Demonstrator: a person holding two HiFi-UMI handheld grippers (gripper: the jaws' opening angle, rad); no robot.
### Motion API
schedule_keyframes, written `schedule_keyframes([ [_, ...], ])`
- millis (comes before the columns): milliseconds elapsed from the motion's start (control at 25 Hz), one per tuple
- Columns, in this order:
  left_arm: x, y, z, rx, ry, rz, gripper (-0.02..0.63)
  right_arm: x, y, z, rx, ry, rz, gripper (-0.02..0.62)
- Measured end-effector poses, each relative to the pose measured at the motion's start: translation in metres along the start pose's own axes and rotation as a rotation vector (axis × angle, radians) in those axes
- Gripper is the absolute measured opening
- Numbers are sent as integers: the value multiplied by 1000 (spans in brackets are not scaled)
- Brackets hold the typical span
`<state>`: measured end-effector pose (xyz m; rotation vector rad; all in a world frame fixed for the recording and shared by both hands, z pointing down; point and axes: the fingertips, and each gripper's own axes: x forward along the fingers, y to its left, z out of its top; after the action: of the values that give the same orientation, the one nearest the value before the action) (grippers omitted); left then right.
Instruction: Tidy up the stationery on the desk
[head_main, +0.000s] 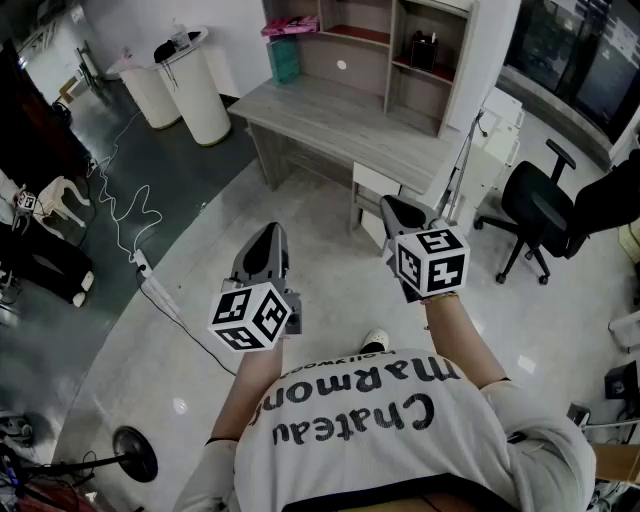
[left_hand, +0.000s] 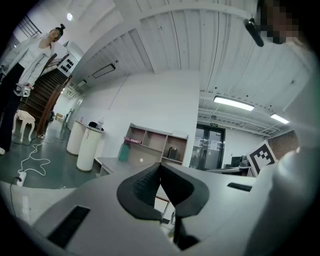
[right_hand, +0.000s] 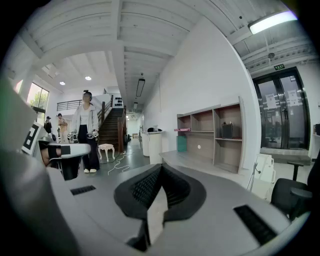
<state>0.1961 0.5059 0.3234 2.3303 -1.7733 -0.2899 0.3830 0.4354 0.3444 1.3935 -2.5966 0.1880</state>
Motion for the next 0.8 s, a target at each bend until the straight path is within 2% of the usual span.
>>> schedule_keyframes([
  [440, -1, 8, 5, 0, -10, 5, 15, 7, 4, 3, -4, 1, 2, 12],
  [680, 4, 14, 5, -8, -5, 3, 15, 14, 2, 2, 59, -8, 20, 12],
  [800, 13, 20, 1, -13, 2, 10, 15, 23, -2, -4, 49, 20, 24, 12],
])
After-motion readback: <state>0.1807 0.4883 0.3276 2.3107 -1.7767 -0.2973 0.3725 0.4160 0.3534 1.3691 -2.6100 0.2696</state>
